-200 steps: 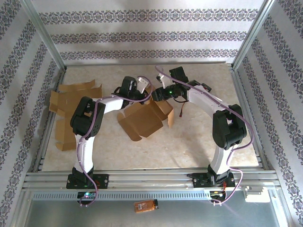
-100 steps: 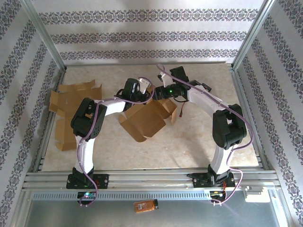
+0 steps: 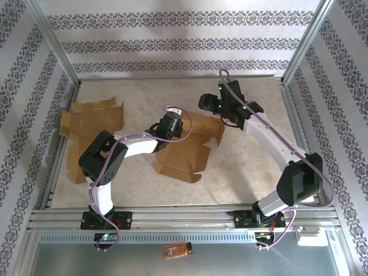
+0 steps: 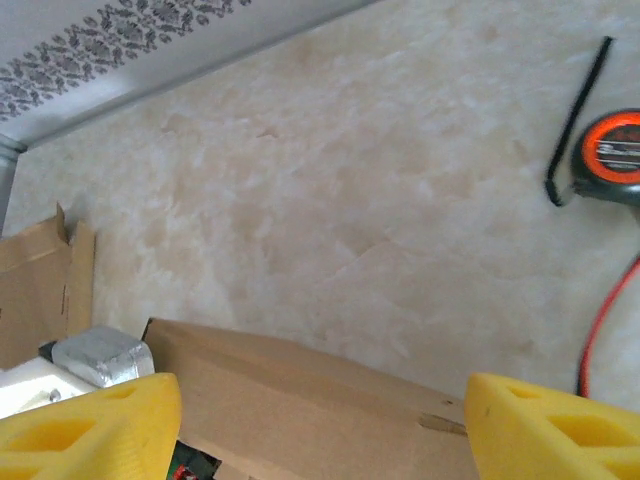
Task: Fold the paper box
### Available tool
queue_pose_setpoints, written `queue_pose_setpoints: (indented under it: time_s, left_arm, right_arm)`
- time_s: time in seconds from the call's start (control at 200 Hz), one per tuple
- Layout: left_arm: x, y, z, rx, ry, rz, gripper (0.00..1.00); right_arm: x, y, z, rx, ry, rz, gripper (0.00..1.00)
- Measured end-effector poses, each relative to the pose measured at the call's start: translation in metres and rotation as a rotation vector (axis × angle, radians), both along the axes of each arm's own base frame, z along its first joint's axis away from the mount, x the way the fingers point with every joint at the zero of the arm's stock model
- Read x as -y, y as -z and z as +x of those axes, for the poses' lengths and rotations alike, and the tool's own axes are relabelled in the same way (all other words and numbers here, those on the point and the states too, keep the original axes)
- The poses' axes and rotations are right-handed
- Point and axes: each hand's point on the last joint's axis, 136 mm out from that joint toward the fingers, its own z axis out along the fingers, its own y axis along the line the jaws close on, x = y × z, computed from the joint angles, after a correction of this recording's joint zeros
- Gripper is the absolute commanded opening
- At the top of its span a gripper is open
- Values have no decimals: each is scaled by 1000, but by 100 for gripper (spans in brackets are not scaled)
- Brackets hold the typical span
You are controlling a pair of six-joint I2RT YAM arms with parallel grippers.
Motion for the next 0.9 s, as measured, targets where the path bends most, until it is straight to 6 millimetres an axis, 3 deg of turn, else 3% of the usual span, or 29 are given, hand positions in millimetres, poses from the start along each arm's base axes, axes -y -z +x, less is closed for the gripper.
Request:
queue_pose_setpoints:
  time_s: [0.18,0.375,0.51,0.61,0.68,0.789,0.854,0.904]
  left_arm:
    - [-3,2,-26,-34,-32,-21,41]
    - [-14,-21,-51,-31,-45,-111,46]
    - [-15,-57,-80,-28,-29,-198,50]
    - [-21,-106,-90,-2,-37,-277,54]
    - [-22,-145,-81,2,-42,-330,55]
    - [-25,-189,-43,-22,-45,-434,62]
    - [-25,-192,-21,-76,-33,-480,65]
    - [-23,-180,-8,-141,-22,-492,68]
  right_arm:
    - [13,9,-14,-42,61,1,74]
    - [17,15,-26,-72,71,6,73]
    - [17,5,-31,-60,71,31,71]
    - [12,0,-35,-60,76,61,73]
    - [3,2,-40,-73,62,76,74]
    - [-10,12,-43,-106,49,80,77]
    - [-12,21,-42,-130,60,76,80]
    - [-11,28,-40,-145,76,69,83]
